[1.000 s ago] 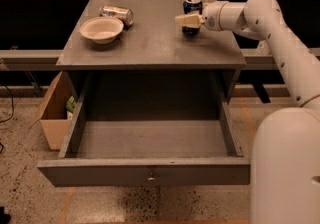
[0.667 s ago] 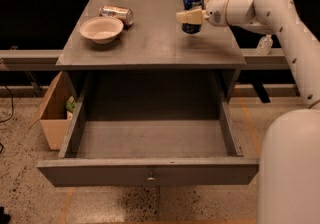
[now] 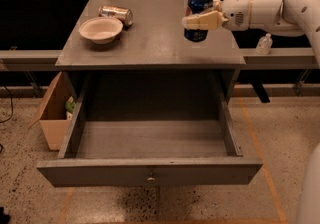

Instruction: Place pepsi can into top drawer

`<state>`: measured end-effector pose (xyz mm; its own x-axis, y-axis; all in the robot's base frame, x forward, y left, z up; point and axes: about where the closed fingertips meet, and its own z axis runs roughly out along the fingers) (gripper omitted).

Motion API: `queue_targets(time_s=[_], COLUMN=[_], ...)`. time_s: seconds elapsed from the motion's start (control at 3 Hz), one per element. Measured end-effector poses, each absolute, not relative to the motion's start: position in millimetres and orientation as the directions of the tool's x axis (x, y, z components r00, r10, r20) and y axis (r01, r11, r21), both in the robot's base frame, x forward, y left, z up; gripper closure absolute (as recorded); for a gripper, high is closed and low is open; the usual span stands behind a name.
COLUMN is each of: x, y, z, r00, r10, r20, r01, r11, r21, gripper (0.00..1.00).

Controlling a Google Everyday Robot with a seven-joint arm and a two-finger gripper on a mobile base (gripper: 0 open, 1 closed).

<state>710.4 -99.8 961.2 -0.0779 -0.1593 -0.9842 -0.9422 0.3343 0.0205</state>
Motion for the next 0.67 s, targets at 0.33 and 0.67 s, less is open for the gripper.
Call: queue_targets(time_s=[0.33, 0.67], x=[699.7, 699.9], y=[-96.8, -96.5], z=[959.3, 959.4], r00=[-0.079, -0.079], r10=[-0.164, -0.164], r20=[-0.983, -0.983], r01=[-0.954, -0.953], r11=[0.3, 0.3], r21=[0.027, 0.027], gripper=[1.0, 1.0])
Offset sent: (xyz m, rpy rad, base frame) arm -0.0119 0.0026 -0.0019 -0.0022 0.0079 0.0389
